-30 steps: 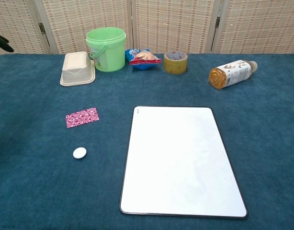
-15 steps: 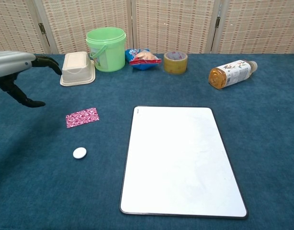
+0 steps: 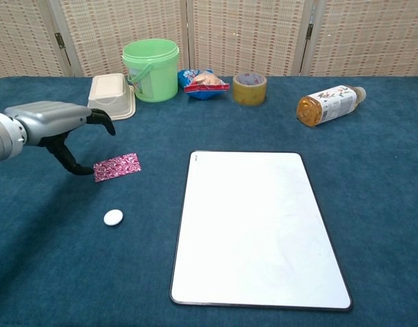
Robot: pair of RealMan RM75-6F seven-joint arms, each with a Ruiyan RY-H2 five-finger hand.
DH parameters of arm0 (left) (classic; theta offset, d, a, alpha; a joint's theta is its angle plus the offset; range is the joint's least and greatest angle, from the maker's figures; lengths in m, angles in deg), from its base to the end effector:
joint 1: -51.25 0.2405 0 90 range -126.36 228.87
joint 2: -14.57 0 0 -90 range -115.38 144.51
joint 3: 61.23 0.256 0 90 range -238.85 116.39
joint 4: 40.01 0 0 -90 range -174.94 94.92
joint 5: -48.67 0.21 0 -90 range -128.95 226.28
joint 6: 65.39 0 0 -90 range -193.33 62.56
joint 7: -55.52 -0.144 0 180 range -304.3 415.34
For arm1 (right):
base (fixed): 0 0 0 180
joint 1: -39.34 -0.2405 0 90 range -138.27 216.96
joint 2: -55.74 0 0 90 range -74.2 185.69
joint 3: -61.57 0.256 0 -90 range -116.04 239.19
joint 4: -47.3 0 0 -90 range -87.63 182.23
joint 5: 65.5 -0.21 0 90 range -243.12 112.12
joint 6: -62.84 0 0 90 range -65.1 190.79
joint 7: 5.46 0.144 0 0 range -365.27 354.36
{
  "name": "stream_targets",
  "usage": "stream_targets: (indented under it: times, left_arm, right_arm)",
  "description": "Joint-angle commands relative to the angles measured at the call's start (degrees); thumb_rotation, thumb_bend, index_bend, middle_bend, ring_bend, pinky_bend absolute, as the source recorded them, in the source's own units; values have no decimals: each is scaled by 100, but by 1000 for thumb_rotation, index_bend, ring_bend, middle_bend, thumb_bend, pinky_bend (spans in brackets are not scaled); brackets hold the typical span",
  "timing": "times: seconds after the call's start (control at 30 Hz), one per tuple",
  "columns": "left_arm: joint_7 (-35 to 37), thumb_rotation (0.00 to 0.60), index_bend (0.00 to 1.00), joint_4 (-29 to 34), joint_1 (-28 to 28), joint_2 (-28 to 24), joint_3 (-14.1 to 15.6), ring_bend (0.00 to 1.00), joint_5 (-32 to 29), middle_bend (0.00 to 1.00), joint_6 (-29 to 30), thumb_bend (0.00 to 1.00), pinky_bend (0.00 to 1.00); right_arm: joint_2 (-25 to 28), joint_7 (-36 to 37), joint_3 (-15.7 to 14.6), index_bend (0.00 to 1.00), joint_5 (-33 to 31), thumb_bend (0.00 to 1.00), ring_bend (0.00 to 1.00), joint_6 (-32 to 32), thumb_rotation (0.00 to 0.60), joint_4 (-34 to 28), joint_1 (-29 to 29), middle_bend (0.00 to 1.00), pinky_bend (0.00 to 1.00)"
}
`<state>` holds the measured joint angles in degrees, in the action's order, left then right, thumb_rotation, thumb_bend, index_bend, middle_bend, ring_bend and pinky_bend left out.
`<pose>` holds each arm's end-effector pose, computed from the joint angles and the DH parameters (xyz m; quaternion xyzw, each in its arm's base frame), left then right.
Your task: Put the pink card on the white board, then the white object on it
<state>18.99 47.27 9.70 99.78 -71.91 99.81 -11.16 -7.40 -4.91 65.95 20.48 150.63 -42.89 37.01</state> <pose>-0.1777 0.3489 0.0016 -0.7514 -0.3588 -0.2673 0.4850 -0.3221 -0.1728 0.1784 0.5783 -0.3647 0.3862 0.6191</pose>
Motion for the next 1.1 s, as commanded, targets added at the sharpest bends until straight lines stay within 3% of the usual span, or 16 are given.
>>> stream_targets:
  times: [0.03, 0.6, 1.1]
  left_arm:
    - [-86, 600, 245, -110, -87, 106, 31, 102, -152, 114, 17, 319, 0]
    - [-297, 600, 267, -666, -443, 667, 72, 108, -788, 114, 66, 343, 0]
    - [-349, 600, 267, -825, -567, 898, 142, 108, -957, 114, 135, 344, 0]
  right_arm:
    - [-3, 11, -1, 37, -2, 153, 68, -8, 600, 8, -1, 78, 29]
    - [-50, 124, -12, 37, -70, 153, 66, -33, 600, 127, 41, 78, 29]
    - [-66, 178, -22, 37, -94, 153, 65, -42, 600, 169, 73, 78, 29]
